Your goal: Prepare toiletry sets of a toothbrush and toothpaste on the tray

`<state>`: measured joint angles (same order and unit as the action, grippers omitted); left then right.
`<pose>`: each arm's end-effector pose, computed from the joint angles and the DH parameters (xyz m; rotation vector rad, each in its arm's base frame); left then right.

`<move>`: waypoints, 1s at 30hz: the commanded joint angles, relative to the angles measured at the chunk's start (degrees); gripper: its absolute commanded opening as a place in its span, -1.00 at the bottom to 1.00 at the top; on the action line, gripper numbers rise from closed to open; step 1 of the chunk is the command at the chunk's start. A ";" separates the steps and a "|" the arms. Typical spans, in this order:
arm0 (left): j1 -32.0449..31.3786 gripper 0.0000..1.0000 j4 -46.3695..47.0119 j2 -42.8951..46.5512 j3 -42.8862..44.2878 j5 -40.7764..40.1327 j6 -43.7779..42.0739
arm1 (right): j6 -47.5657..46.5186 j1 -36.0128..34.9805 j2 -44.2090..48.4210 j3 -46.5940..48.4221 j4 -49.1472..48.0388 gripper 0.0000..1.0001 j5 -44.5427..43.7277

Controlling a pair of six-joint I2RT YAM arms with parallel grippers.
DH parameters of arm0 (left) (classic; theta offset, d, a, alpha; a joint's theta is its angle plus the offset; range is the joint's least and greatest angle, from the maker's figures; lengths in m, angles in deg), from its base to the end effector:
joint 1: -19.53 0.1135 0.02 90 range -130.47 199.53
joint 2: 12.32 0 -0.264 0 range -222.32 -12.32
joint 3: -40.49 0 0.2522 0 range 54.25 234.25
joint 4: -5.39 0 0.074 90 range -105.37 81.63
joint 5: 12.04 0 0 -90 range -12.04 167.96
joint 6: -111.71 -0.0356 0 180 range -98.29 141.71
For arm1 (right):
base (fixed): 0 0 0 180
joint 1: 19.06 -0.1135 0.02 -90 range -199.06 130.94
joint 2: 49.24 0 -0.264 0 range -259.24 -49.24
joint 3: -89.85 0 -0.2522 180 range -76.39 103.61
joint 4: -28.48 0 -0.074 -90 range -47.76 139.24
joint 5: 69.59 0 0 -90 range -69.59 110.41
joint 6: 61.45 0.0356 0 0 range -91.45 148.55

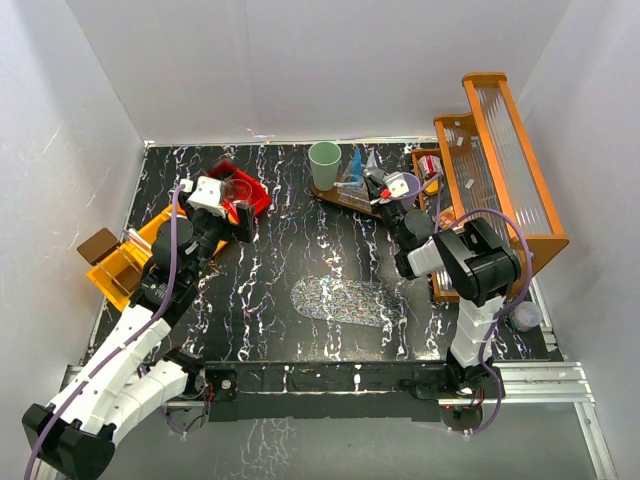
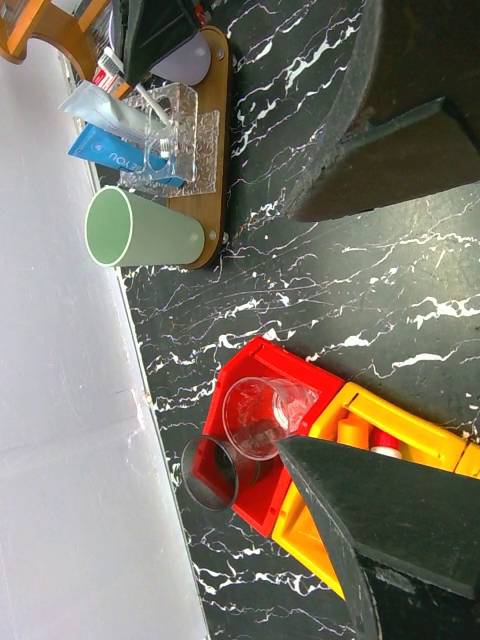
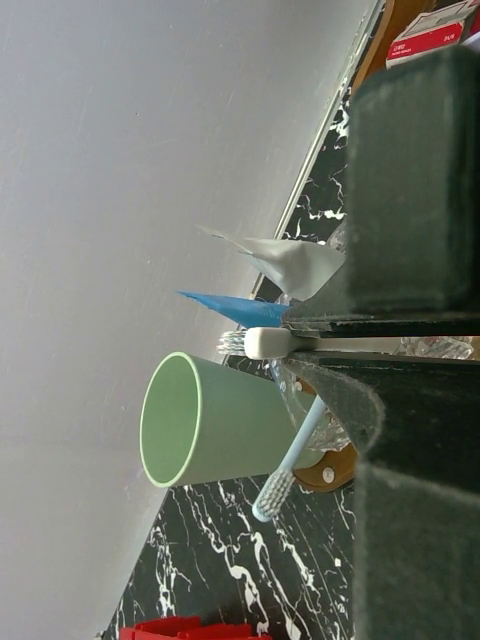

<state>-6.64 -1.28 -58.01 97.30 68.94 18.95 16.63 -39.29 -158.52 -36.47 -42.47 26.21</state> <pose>0.1747 -0.0796 0.3595 0.2496 1.4768 -0.2120 0.3320 0.1262 0.1836 -0.4442 1.2288 0.1898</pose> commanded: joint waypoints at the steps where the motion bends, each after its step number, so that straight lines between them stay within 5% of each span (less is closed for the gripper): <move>1: 0.65 0.74 1.76 -0.06 -0.39 0.37 0.11 | 0.20 0.69 -1.72 2.05 -14.58 -1.00 0.11; 15: 1.39 0.74 1.88 -0.63 -0.24 1.23 0.53 | -0.68 1.43 -4.37 1.13 -18.68 -1.00 2.30; 23: 1.64 0.74 1.80 -0.45 -0.29 1.77 0.93 | -1.00 1.47 -2.44 -1.81 -18.74 -0.68 2.79; 30: 1.83 0.74 1.70 0.05 -0.34 2.23 1.31 | -1.36 1.42 0.51 -4.84 -17.72 -0.13 2.60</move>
<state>-5.29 -1.11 -58.93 97.30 70.17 19.78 16.39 -38.06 -161.49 -39.72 -42.58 28.57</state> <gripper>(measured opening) 0.869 0.369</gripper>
